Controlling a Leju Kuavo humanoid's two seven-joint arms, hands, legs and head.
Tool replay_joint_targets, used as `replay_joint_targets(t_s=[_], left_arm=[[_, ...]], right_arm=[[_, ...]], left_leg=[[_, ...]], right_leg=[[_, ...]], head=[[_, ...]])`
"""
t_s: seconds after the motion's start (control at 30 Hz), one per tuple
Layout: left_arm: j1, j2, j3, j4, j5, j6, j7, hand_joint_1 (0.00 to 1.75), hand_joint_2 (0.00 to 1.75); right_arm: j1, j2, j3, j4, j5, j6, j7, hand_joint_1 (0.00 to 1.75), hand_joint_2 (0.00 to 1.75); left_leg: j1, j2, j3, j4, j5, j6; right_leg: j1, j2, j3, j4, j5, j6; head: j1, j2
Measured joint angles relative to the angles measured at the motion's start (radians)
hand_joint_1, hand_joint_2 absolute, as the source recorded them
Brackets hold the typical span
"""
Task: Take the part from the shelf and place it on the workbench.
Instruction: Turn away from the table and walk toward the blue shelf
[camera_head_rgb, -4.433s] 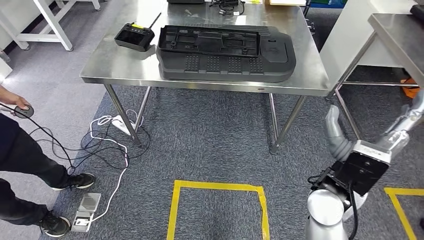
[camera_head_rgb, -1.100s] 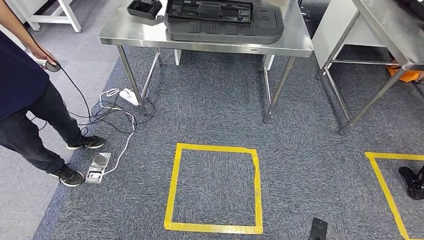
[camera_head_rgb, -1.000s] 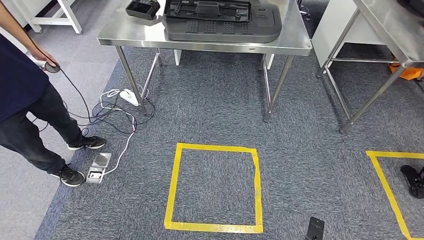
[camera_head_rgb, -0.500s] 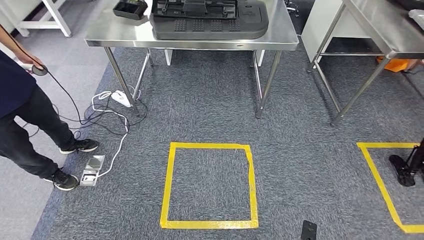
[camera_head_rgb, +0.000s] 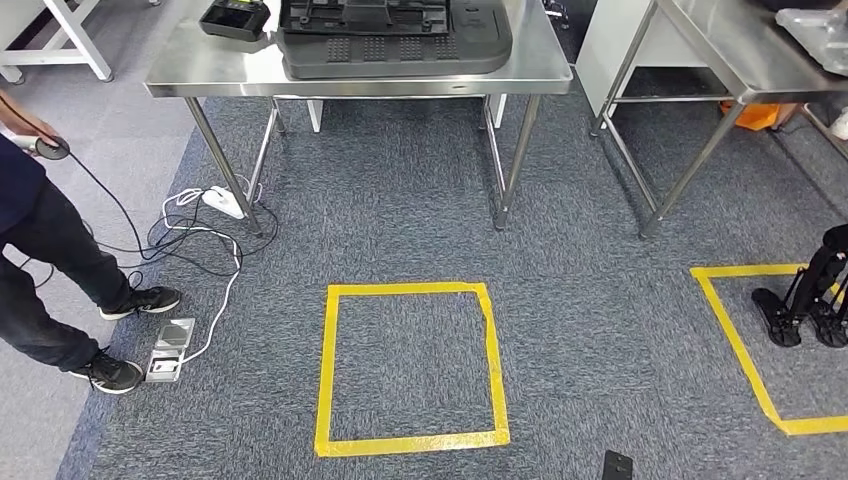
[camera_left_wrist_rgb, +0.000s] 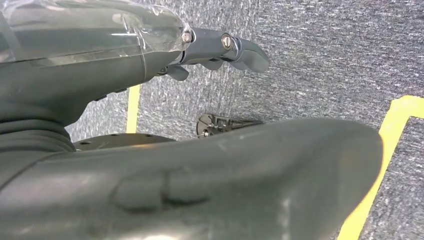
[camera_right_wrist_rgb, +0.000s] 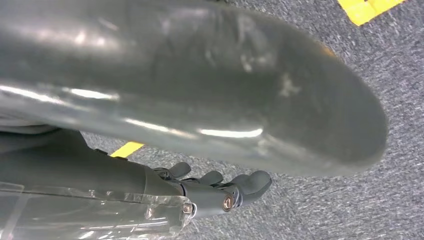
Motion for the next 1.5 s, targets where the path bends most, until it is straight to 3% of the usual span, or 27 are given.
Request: replay_joint_targets(t_s=[0.07, 0.13, 0.17, 0.23, 0.3, 0.33, 0.37, 0.43, 0.47, 0.53, 0.6, 0.67, 0.73, 0.77, 0.8, 0.83, 0.87, 0.93, 1.0, 1.1, 1.17, 1.23, 1.3, 1.33, 1.37, 1.43, 1.5], left_arm=[[0.0, 0.0, 0.0, 0.0, 0.0, 0.002, 0.0, 0.0, 0.0], [-0.001, 0.0, 0.0, -0.001, 0.0, 0.003, 0.0, 0.0, 0.0], [-0.001, 0.0, 0.0, -0.001, 0.0, 0.004, 0.0, 0.0, 0.0], [0.0, 0.0, 0.0, -0.001, 0.0, 0.006, 0.0, 0.0, 0.0], [0.002, 0.0, 0.0, -0.001, 0.0, 0.008, 0.001, 0.0, 0.0], [0.002, 0.0, 0.0, -0.001, 0.0, 0.009, 0.001, 0.0, 0.0], [0.002, 0.0, 0.0, -0.001, -0.001, 0.01, 0.001, 0.0, 0.0], [0.001, 0.001, 0.0, -0.001, -0.001, 0.011, 0.002, 0.0, 0.0], [0.0, 0.001, 0.0, -0.001, -0.001, 0.011, 0.002, 0.0, 0.0], [0.0, 0.001, -0.001, -0.001, -0.001, 0.011, 0.003, 0.0, 0.0], [-0.001, 0.001, -0.004, -0.002, -0.002, 0.012, 0.003, 0.0, 0.0], [-0.002, 0.001, -0.007, -0.003, -0.002, 0.012, 0.003, 0.0, 0.0], [0.0, 0.001, -0.01, -0.003, -0.002, 0.013, 0.004, 0.0, 0.0], [0.001, 0.001, -0.012, -0.003, -0.002, 0.013, 0.004, 0.0, 0.0], [0.002, 0.001, -0.013, -0.003, -0.002, 0.014, 0.004, 0.0, 0.0], [0.001, 0.001, -0.015, -0.003, -0.001, 0.014, 0.004, 0.0, 0.0], [0.001, 0.001, -0.016, -0.003, -0.001, 0.014, 0.004, 0.0, 0.0], [0.001, 0.001, -0.017, -0.004, -0.001, 0.014, 0.004, 0.0, 0.0], [0.0, 0.001, -0.017, -0.005, 0.0, 0.014, 0.005, 0.0, 0.0], [-0.001, 0.001, -0.017, -0.008, 0.003, 0.015, 0.007, 0.0, 0.0], [-0.001, 0.001, -0.017, -0.008, 0.005, 0.015, 0.007, 0.0, 0.0], [0.0, 0.001, -0.017, -0.008, 0.007, 0.015, 0.007, 0.0, 0.0], [0.002, 0.002, -0.017, -0.008, 0.008, 0.015, 0.007, 0.0, 0.0], [0.002, 0.003, -0.017, -0.008, 0.008, 0.015, 0.008, 0.0, 0.0], [0.002, 0.003, -0.018, -0.008, 0.009, 0.015, 0.008, 0.0, 0.0], [0.002, 0.004, -0.018, -0.008, 0.011, 0.015, 0.008, 0.0, 0.0], [0.002, 0.004, -0.017, -0.008, 0.015, 0.015, 0.008, 0.0, 0.0]], right_arm=[[0.001, -0.003, 0.007, 0.001, -0.001, 0.0, 0.0, 0.0, 0.0], [0.002, -0.005, 0.014, 0.003, -0.001, 0.0, 0.0, 0.0, 0.0], [0.002, -0.005, 0.018, 0.003, -0.002, 0.0, 0.0, 0.0, 0.0], [0.0, -0.006, 0.023, 0.004, -0.002, 0.0, 0.0, 0.0, 0.0], [0.001, -0.008, 0.026, 0.007, -0.004, 0.0, 0.0, 0.0, 0.0], [0.001, -0.008, 0.028, 0.009, -0.005, 0.0, 0.001, 0.0, 0.0], [0.001, -0.008, 0.03, 0.011, -0.006, 0.0, 0.001, 0.0, 0.0], [0.0, -0.008, 0.034, 0.013, -0.007, 0.0, 0.0, 0.0, 0.0], [-0.002, -0.008, 0.036, 0.014, -0.007, 0.0, -0.001, 0.0, 0.0], [-0.003, -0.008, 0.037, 0.016, -0.006, 0.0, -0.002, 0.0, 0.0], [-0.002, -0.009, 0.037, 0.019, -0.003, 0.0, -0.002, 0.0, 0.0], [-0.002, -0.009, 0.037, 0.022, 0.001, -0.001, -0.002, 0.0, 0.0], [-0.005, -0.009, 0.037, 0.025, 0.003, -0.001, -0.002, 0.0, 0.0], [-0.006, -0.009, 0.037, 0.026, 0.004, -0.001, -0.001, 0.0, 0.0], [-0.006, -0.009, 0.037, 0.028, 0.005, -0.001, 0.0, 0.0, 0.0], [-0.005, -0.009, 0.037, 0.03, 0.006, -0.001, 0.001, 0.0, 0.0], [-0.004, -0.009, 0.037, 0.031, 0.008, -0.001, 0.002, 0.0, 0.0], [-0.004, -0.01, 0.037, 0.033, 0.012, -0.001, 0.003, 0.0, 0.0], [-0.008, -0.01, 0.037, 0.034, 0.018, -0.001, 0.005, 0.0, 0.0], [-0.006, -0.01, 0.037, 0.035, 0.025, -0.001, 0.011, 0.0, 0.0], [-0.005, -0.009, 0.038, 0.036, 0.027, -0.001, 0.012, 0.0, 0.0], [-0.007, -0.009, 0.038, 0.037, 0.029, -0.001, 0.013, 0.0, 0.0], [-0.009, -0.008, 0.038, 0.038, 0.03, -0.001, 0.013, 0.0, 0.0], [-0.009, -0.008, 0.039, 0.039, 0.031, -0.001, 0.013, 0.0, 0.0], [-0.008, -0.007, 0.039, 0.04, 0.032, -0.001, 0.014, 0.0, 0.0], [-0.008, -0.006, 0.041, 0.042, 0.035, -0.001, 0.016, 0.0, 0.0], [-0.011, -0.005, 0.043, 0.042, 0.038, -0.001, 0.018, 0.0, 0.0]], left_leg=[[-0.001, 0.008, 0.001, -0.002, 0.001, -0.01], [0.001, -0.006, -0.003, 0.019, -0.018, -0.023], [0.002, -0.019, -0.017, 0.055, -0.044, -0.028], [0.004, -0.045, -0.071, 0.183, -0.114, -0.034], [0.005, -0.05, -0.115, 0.285, -0.147, -0.035], [0.005, -0.051, -0.113, 0.283, -0.134, -0.034], [0.006, -0.054, -0.093, 0.242, -0.104, -0.033], [0.009, -0.08, -0.03, 0.106, -0.038, -0.029], [0.011, -0.096, -0.009, 0.055, -0.021, -0.027], [0.01, -0.113, 0.002, 0.018, -0.017, -0.022], [0.009, -0.096, 0.002, 0.012, -0.013, -0.01], [0.012, -0.076, 0.003, 0.003, -0.006, 0.004], [0.011, -0.054, 0.002, -0.001, -0.003, 0.011], [0.01, -0.042, 0.001, -0.001, -0.004, 0.012], [0.009, -0.031, 0.0, -0.001, -0.004, 0.013], [0.008, -0.021, 0.001, -0.001, -0.004, 0.013], [0.008, -0.012, 0.002, -0.001, -0.005, 0.012], [0.007, 0.003, 0.007, -0.001, -0.009, 0.009], [0.003, 0.015, 0.01, 0.0, -0.012, 0.001], [0.002, 0.027, 0.018, -0.003, -0.015, -0.016], [0.004, 0.002, 0.011, 0.026, -0.04, -0.028], [0.005, -0.036, -0.034, 0.133, -0.101, -0.035], [0.006, -0.048, -0.09, 0.253, -0.147, -0.037], [0.006, -0.049, -0.101, 0.274, -0.144, -0.037], [0.006, -0.051, -0.094, 0.256, -0.122, -0.036], [0.011, -0.076, -0.045, 0.139, -0.053, -0.034], [0.016, -0.117, -0.009, 0.042, -0.018, -0.032]], right_leg=[[0.002, 0.012, -0.004, -0.004, 0.004, -0.012], [-0.002, 0.024, -0.005, -0.011, 0.012, -0.025], [-0.004, 0.029, -0.006, -0.014, 0.016, -0.031], [-0.004, 0.043, -0.011, -0.013, 0.02, -0.037], [-0.002, 0.059, -0.015, -0.009, 0.02, -0.038], [-0.002, 0.069, -0.016, -0.006, 0.02, -0.037], [-0.003, 0.079, -0.016, -0.003, 0.019, -0.036], [-0.002, 0.099, -0.017, 0.005, 0.016, -0.031], [-0.002, 0.109, -0.02, 0.009, 0.014, -0.027], [-0.002, 0.125, -0.028, 0.014, 0.016, -0.015], [-0.006, 0.134, -0.032, 0.014, 0.017, -0.002], [-0.006, 0.105, -0.05, 0.054, -0.012, 0.009], [-0.006, 0.066, -0.103, 0.169, -0.077, 0.018], [-0.007, 0.058, -0.132, 0.234, -0.105, 0.022], [-0.008, 0.054, -0.151, 0.278, -0.117, 0.024], [-0.009, 0.052, -0.152, 0.285, -0.109, 0.025], [-0.01, 0.048, -0.133, 0.25, -0.083, 0.024], [-0.007, 0.022, -0.06, 0.107, -0.017, 0.017], [0.0, 0.0, -0.017, 0.013, 0.012, 0.005], [0.005, 0.013, -0.015, -0.004, 0.016, -0.014], [0.0, 0.026, -0.013, -0.013, 0.024, -0.025], [-0.002, 0.04, -0.014, -0.016, 0.028, -0.032], [-0.001, 0.059, -0.016, -0.013, 0.028, -0.035], [-0.001, 0.069, -0.017, -0.01, 0.028, -0.035], [-0.002, 0.08, -0.017, -0.007, 0.026, -0.034], [-0.003, 0.101, -0.018, 0.002, 0.022, -0.028], [-0.002, 0.122, -0.027, 0.015, 0.017, -0.019]], head=[[-0.001, 0.0], [-0.003, 0.0], [-0.006, 0.0], [-0.012, 0.0], [-0.014, 0.0], [-0.015, 0.0], [-0.016, 0.0], [-0.018, 0.0], [-0.019, 0.0], [-0.019, 0.0], [-0.018, 0.0], [-0.01, 0.0], [0.002, 0.0], [0.006, 0.0], [0.008, 0.0], [0.01, 0.0], [0.012, 0.0], [0.017, 0.0], [0.02, 0.0], [0.018, 0.0], [0.014, 0.0], [0.006, 0.0], [-0.001, 0.0], [-0.003, 0.0], [-0.005, 0.0], [-0.011, 0.0], [-0.015, 0.0]])
